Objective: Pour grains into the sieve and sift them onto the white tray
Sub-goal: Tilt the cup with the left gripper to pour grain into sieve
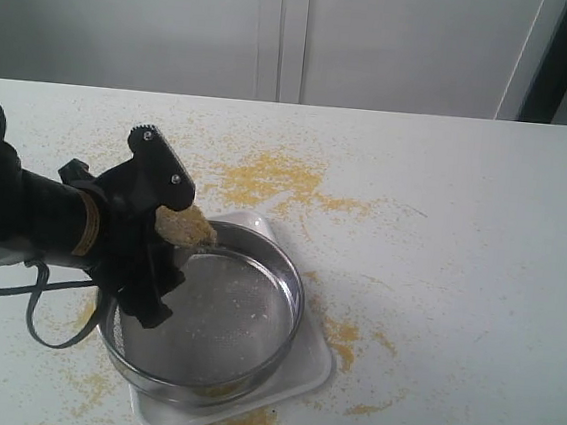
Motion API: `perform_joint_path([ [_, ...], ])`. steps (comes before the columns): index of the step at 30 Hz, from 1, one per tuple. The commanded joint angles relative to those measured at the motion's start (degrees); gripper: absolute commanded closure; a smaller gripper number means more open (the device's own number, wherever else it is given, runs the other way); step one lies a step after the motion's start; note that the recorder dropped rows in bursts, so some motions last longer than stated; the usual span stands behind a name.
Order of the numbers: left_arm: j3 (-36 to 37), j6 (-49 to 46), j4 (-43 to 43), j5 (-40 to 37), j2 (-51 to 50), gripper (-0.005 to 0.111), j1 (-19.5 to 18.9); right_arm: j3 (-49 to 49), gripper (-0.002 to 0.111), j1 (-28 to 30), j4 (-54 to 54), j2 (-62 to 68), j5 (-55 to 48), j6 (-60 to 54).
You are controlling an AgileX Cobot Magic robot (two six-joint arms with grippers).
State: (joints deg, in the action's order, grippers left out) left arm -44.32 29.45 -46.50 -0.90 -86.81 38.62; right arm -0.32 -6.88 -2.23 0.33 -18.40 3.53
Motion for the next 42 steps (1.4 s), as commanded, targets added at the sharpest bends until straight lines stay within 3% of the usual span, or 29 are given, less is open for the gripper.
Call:
perform_joint_path([
  [1,-1.10,0.17,-1.07,-2.06,0.46,0.107,0.33,0.32,0.108,-0.09,0.37,-0.33,0.50,0.19],
  [42,-1.10,0.08,-15.59,-2.21,-2.50,0.107,0.33,0.32,0.108,-0.09,0.37,-0.33,0.50,0.19],
])
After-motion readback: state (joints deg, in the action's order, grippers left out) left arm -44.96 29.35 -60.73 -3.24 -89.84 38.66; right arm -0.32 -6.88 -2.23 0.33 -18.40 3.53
